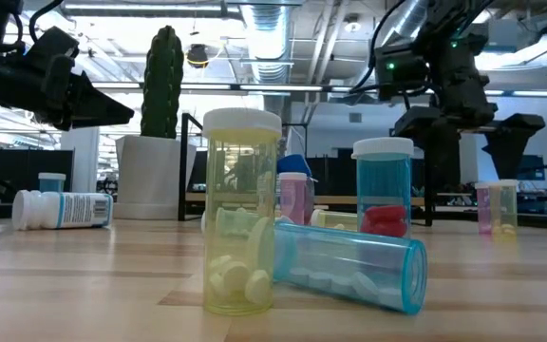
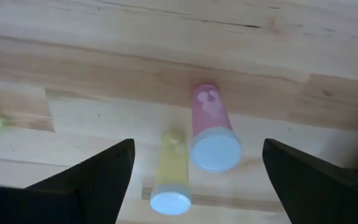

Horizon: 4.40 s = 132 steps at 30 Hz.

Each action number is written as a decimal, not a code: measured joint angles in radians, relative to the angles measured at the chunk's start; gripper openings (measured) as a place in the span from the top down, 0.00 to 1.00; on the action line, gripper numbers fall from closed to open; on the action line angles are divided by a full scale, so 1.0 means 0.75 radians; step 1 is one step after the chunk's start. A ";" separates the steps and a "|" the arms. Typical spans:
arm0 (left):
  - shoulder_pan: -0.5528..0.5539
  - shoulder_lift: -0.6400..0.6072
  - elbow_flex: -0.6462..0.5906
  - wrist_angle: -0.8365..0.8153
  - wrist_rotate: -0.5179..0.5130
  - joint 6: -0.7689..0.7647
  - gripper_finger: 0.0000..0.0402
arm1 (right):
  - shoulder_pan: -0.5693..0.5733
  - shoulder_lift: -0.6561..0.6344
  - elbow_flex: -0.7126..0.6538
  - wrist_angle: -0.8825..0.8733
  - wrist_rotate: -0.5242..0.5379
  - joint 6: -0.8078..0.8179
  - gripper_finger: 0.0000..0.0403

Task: Pick and place medicine bottles onto shelf by color
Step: Put the pink pill bottle on the shelf

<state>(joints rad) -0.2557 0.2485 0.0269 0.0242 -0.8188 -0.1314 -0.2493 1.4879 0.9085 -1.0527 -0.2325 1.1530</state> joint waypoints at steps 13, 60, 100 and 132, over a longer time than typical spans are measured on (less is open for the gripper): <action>0.000 0.000 0.000 0.000 0.000 0.000 0.51 | -0.017 0.004 -0.130 0.201 -0.069 -0.034 0.07; 0.000 0.000 0.000 0.000 0.000 0.000 0.51 | 0.002 0.006 0.306 -0.077 0.101 0.042 0.67; 0.000 0.000 0.000 0.000 -0.001 0.000 0.51 | -0.128 0.836 1.388 -0.460 0.245 -0.868 0.68; 0.000 0.001 0.000 0.000 0.000 0.000 0.51 | -0.587 1.098 1.680 -0.650 0.281 -1.463 0.67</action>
<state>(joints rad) -0.2554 0.2489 0.0269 0.0242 -0.8188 -0.1314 -0.6895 2.3112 2.1681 -1.5401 -0.0216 0.0558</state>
